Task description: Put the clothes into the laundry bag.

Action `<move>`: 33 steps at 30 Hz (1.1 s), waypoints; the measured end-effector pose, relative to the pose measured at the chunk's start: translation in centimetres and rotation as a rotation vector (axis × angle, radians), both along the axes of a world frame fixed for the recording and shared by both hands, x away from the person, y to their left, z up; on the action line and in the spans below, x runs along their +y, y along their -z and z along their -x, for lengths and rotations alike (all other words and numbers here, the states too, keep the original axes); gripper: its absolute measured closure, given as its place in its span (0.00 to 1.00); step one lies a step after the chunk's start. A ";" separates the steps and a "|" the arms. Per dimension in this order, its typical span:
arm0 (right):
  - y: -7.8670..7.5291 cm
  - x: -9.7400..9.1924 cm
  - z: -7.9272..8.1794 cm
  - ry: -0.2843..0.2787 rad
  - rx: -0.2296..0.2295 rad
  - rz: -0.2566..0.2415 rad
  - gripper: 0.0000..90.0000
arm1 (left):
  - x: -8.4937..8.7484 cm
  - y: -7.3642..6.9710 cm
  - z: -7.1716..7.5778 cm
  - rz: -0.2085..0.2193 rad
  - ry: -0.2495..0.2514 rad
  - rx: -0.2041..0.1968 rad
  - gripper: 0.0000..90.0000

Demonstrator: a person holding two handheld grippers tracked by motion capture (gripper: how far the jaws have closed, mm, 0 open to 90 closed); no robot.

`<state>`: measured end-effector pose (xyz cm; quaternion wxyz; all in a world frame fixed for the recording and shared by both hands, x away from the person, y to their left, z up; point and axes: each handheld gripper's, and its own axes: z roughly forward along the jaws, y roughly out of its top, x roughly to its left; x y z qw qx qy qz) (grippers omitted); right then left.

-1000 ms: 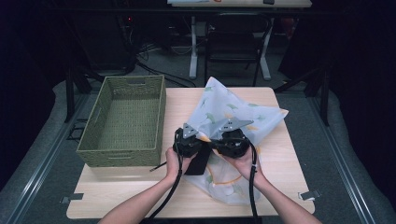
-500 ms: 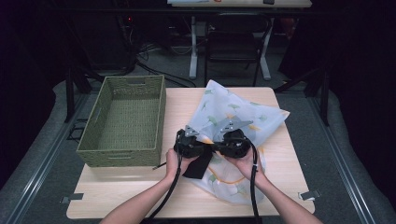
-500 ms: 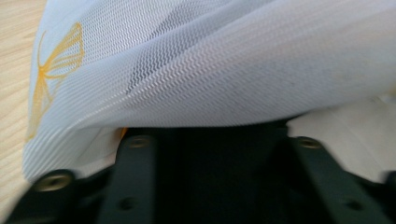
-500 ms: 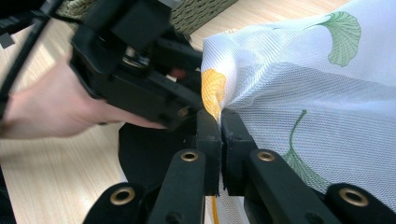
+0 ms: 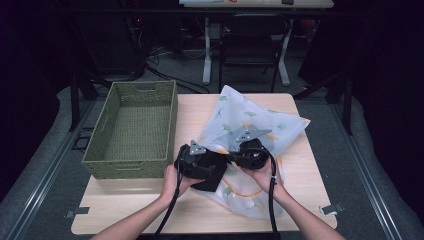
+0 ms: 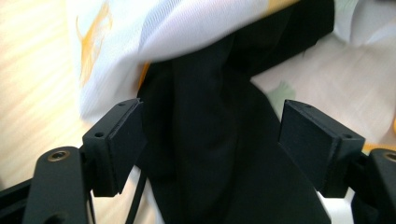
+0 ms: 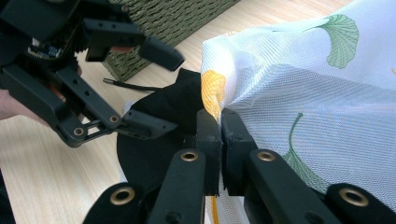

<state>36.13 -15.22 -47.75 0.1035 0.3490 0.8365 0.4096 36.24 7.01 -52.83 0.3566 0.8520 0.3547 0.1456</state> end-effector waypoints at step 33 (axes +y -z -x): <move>-1.3 0.1 0.3 -0.004 -0.025 -0.073 0.97 | -3.2 0.7 -2.9 0.161 -0.020 -0.122 0.96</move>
